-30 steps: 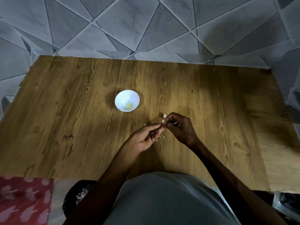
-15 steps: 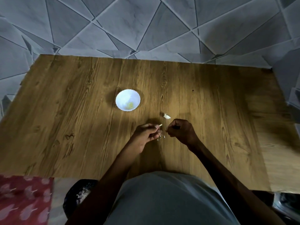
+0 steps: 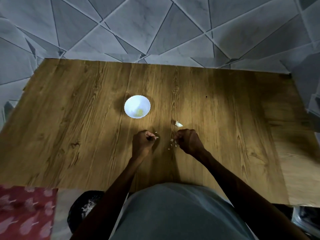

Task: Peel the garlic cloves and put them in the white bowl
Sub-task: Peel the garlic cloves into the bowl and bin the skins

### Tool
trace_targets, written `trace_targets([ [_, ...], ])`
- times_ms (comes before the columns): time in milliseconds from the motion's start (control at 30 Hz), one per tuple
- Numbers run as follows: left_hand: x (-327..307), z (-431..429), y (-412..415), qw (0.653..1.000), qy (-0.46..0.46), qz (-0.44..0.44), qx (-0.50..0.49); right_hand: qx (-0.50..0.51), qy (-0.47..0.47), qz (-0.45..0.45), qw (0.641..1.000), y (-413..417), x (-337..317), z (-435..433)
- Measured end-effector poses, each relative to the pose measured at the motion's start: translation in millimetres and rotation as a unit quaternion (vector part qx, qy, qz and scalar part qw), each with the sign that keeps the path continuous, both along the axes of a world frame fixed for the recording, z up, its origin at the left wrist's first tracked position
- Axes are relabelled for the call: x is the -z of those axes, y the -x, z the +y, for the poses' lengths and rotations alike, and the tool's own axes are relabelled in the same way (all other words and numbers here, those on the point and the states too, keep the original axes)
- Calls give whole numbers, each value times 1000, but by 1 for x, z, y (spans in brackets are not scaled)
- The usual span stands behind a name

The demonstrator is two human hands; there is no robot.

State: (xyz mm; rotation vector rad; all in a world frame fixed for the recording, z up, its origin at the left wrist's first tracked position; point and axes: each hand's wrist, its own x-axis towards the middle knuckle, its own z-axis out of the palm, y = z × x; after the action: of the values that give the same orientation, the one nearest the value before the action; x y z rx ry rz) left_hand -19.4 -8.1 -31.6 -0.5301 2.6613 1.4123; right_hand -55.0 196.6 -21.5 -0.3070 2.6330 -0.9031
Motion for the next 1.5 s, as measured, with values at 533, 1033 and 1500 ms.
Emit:
trace_targets([
  [533, 4, -10, 6, 999, -36, 22, -5, -5, 16, 55, 998, 2, -1, -6],
  [1033, 3, -4, -12, 997, -79, 2, -20, -35, -6, 92, 995, -3, -2, -9],
  [1500, -1, 5, -20, 998, -66, -18, -4, -30, -61, 119, 991, -13, -3, -13],
])
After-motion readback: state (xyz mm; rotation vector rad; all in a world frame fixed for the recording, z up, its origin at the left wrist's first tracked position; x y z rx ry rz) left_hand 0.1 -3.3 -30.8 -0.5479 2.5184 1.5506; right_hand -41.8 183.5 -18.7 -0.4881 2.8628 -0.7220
